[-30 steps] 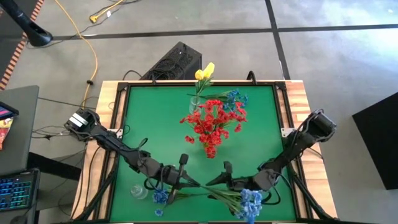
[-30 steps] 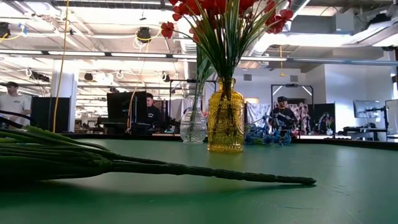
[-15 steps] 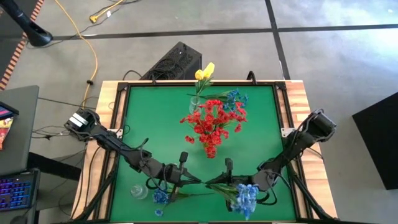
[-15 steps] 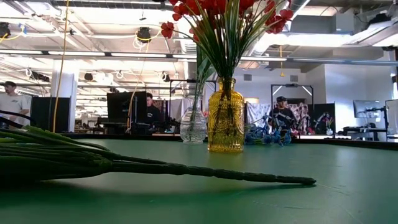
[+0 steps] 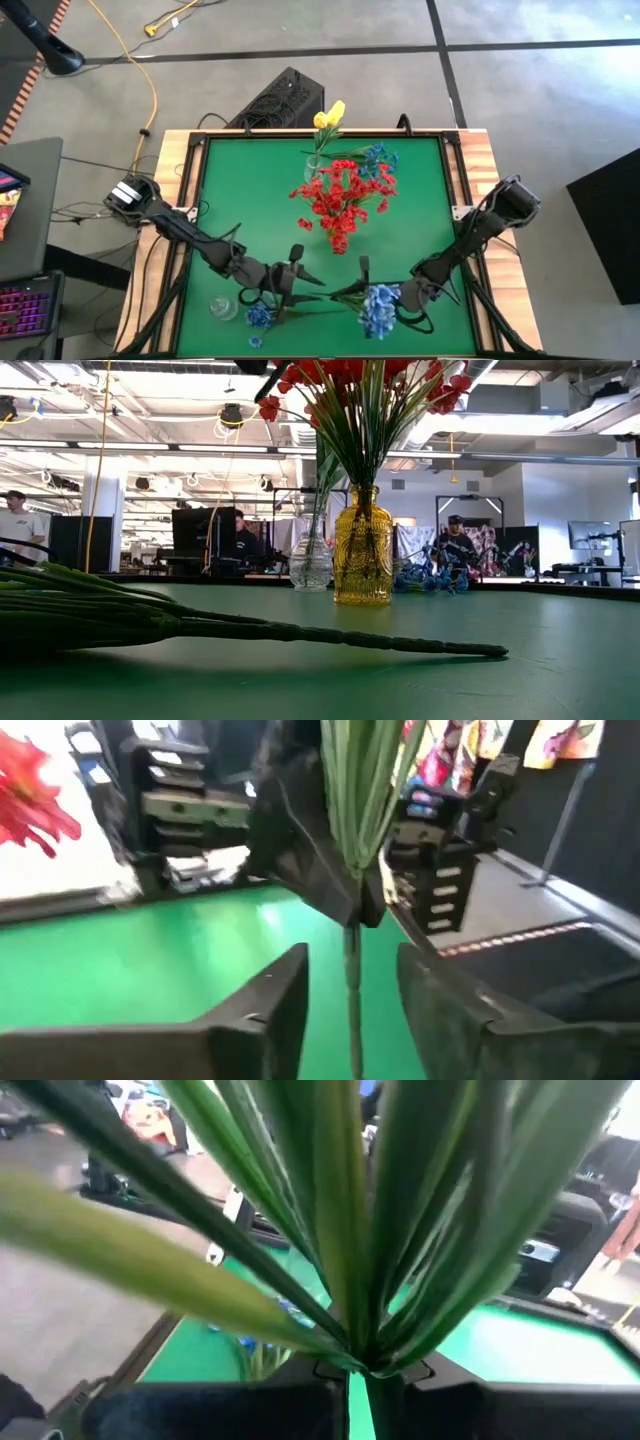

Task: Sort flowers into vase by color
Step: Put the bottom right blue flowers into the bottom transparent vase

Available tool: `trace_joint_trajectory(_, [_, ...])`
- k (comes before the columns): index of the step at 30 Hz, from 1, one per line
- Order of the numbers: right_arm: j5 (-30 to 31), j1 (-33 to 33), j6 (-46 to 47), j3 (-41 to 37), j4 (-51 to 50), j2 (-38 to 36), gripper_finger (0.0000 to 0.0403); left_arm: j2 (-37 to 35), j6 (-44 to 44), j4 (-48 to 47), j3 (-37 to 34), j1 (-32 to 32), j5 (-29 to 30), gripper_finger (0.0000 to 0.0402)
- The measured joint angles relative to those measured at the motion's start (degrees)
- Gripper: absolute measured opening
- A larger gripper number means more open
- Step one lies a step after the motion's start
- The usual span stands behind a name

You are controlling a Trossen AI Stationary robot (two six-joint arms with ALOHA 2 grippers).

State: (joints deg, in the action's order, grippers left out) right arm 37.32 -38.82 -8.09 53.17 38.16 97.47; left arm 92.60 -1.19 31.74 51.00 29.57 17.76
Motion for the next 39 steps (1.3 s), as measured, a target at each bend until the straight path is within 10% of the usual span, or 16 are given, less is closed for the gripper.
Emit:
trace_joint_trajectory(16, [-7.7,5.05,6.61,0.0,-1.54,0.0,0.0047,0.0,-9.86,-10.15,2.61,-3.6,-8.07,0.0183])
trace_joint_trajectory(39, [-7.7,5.61,7.79,0.02,-2.61,0.0,0.0049,0.0,-8.96,-11.27,2.61,-4.66,-8.46,0.0008])
